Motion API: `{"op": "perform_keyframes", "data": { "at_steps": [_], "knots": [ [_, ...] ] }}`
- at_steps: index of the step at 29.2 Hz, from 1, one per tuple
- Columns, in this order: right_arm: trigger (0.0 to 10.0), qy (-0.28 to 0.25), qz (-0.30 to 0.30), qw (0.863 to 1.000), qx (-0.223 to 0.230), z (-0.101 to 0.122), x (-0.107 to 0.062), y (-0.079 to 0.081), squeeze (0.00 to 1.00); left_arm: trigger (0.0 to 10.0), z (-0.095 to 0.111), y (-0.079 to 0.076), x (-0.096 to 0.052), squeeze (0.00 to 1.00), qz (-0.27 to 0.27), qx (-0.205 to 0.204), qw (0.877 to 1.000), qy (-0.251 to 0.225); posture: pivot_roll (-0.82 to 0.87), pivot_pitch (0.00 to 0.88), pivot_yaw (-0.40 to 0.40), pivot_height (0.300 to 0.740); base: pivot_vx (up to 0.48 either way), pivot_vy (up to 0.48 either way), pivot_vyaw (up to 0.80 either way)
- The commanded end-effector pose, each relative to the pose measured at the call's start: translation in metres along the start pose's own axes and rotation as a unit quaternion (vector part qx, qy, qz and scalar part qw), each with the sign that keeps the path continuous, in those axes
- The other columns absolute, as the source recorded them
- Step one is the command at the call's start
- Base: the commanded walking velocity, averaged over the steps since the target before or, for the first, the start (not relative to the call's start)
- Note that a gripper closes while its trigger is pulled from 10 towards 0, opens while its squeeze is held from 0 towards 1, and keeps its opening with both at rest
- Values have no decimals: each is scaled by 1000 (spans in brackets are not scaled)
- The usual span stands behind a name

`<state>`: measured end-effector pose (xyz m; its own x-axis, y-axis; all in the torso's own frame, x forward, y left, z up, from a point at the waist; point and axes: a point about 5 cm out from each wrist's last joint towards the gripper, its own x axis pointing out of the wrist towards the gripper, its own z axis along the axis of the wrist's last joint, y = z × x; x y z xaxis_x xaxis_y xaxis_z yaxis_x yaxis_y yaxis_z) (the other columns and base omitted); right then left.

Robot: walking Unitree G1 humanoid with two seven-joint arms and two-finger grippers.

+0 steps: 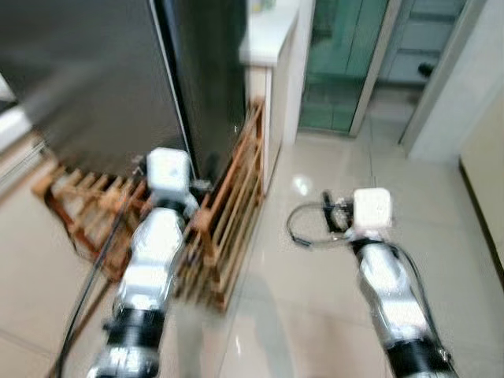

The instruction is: Restocking fridge

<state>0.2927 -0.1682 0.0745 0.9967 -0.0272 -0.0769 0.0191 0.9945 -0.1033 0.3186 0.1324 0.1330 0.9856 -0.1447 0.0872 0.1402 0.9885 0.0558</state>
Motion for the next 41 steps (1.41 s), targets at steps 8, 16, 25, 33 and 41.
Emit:
{"op": "perform_keyframes", "data": {
  "at_steps": [8,16,25,33,41],
  "knots": [
    [10000,-18,9,1000,4,9,4,8,0,10000,5,23,7,0,66,4,998,2,-89,0,38,740,164,0,0],
    [10000,-17,11,1000,5,8,4,9,0,10000,13,27,12,0,79,7,997,-12,-85,0,36,740,0,0,0],
    [10000,-17,11,1000,6,9,4,10,0,10000,27,42,25,0,122,11,992,-19,-90,0,38,740,0,0,0],
    [10000,-15,12,1000,6,8,3,10,0,10000,32,34,43,0,119,7,993,-14,-96,0,32,740,0,0,0],
    [10000,-9,12,1000,8,4,-4,11,0,10000,33,45,59,0,183,-10,983,18,-120,0,39,740,0,0,0]
  ]
}}
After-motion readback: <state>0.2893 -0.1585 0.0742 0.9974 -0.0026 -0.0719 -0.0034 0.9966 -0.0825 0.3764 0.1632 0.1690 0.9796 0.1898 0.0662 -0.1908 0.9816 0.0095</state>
